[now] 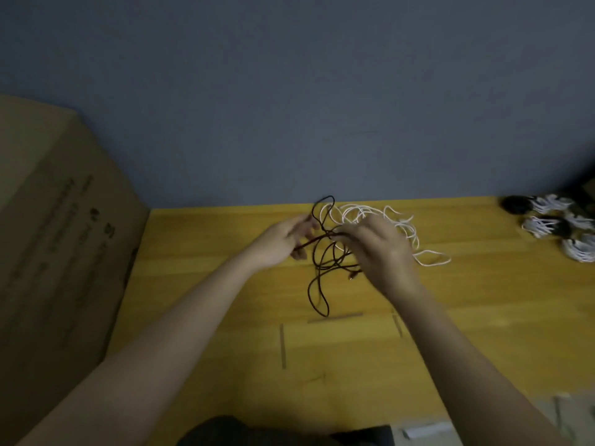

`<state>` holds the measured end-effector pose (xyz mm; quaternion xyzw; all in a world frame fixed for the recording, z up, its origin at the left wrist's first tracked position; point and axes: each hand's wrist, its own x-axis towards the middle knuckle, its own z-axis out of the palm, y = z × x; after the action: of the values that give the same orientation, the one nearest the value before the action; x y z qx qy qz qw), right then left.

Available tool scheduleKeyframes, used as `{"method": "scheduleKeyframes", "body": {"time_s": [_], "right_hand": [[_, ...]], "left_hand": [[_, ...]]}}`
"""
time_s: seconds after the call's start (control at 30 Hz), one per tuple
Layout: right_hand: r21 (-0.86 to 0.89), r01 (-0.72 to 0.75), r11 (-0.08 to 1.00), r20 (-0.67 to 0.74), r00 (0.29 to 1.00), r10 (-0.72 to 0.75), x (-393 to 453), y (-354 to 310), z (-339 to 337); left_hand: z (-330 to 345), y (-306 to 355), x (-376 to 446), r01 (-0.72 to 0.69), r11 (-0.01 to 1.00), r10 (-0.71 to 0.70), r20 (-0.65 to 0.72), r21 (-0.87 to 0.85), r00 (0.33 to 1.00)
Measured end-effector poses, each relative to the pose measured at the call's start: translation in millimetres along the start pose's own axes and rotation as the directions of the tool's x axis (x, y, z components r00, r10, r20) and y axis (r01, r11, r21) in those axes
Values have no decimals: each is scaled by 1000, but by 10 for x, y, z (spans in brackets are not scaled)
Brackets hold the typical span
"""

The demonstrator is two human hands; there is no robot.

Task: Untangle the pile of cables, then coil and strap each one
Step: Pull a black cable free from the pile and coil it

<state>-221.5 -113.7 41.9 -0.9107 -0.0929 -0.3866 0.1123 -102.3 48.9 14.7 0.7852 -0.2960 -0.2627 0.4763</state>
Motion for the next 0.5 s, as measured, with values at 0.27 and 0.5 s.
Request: {"method": "scheduleKeyframes", "body": {"time_s": [0.27,0.5], "right_hand": [[344,-619,706,187,782,595,269,232,344],[158,-768,621,750,502,430,-560,-203,1085]], "left_hand": [[235,-69,-491,-12,920,33,47,-393,998],[122,-132,-682,34,698,55,102,-715,993]]}}
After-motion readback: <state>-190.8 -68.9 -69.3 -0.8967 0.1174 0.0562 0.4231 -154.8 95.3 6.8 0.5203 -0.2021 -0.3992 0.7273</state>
